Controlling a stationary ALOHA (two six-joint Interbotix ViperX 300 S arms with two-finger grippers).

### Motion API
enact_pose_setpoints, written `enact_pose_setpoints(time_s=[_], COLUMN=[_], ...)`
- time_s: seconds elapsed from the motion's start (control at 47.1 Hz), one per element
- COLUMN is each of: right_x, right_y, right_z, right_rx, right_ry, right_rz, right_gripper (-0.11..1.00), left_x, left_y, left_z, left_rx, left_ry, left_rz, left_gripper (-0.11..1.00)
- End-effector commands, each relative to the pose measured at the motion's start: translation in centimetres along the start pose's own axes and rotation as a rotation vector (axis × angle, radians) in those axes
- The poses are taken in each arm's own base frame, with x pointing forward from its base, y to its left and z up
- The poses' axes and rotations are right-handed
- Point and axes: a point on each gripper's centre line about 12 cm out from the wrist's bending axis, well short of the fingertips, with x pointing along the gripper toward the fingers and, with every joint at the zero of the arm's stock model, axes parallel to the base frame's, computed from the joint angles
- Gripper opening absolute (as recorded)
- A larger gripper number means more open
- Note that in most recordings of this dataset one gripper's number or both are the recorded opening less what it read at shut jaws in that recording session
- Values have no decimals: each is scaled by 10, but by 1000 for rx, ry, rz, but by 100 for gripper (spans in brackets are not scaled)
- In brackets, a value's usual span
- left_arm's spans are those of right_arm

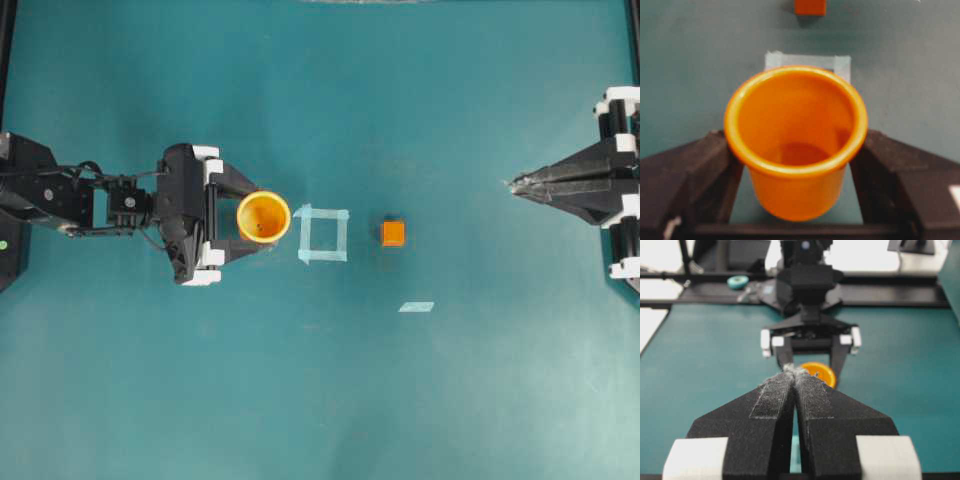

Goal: Move the cup backward with left arm.
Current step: 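Close the left gripper around the orange cup's body, then slide the held orange cup backward toward the table's far edge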

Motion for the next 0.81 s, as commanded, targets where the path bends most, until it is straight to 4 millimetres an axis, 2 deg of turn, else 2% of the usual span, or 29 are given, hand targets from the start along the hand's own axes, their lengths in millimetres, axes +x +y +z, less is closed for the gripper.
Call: enact_pose_setpoints(time_s=[0.0,0.297,0.786], right_x=[3,3,3], right_y=[0,0,0], right_z=[13,13,10], right_rx=[2,0,0], right_ry=[-32,-31,-17], right_rz=[2,1,0], right_gripper=[0,0,0], left_x=[2,3,19], left_y=[8,48,91], left_z=[11,16,15], left_rx=[-3,-32,-33], left_ry=[-47,-90,-104], left_rz=[21,133,239], left_gripper=[63,63,63])
